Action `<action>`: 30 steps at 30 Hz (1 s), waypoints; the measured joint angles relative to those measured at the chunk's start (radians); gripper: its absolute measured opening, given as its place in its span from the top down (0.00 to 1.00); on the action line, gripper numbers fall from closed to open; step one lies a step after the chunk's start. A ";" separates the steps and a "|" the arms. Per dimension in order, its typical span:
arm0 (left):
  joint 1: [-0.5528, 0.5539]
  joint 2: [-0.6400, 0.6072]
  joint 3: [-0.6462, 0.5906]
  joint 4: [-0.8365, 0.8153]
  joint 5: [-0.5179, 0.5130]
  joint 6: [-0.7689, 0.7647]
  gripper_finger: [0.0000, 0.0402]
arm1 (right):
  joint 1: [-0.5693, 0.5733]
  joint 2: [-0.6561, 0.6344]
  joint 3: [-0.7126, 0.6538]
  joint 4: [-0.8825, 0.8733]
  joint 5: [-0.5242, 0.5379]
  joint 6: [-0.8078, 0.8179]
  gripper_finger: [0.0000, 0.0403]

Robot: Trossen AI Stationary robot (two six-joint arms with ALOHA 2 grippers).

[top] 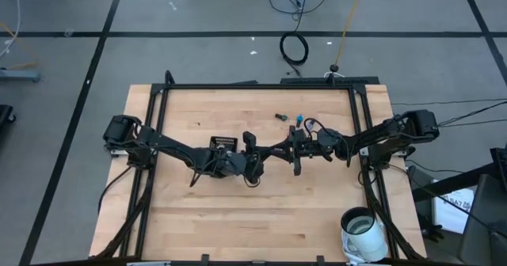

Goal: Pick & Place Nail Polish
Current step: Put the violet nail polish into the basket

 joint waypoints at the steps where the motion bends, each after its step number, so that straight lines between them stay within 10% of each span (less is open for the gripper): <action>1: 0.000 0.000 0.000 0.000 0.000 -0.017 0.83 | 0.000 0.000 0.000 0.000 0.000 0.000 0.83; 13: -0.002 0.000 0.001 -0.004 0.015 -0.136 0.82 | 0.000 0.000 0.000 0.003 0.000 -0.009 0.83; 30: -0.008 -0.002 0.004 -0.074 -0.043 0.304 0.91 | 0.000 0.002 0.000 0.019 0.002 0.015 0.83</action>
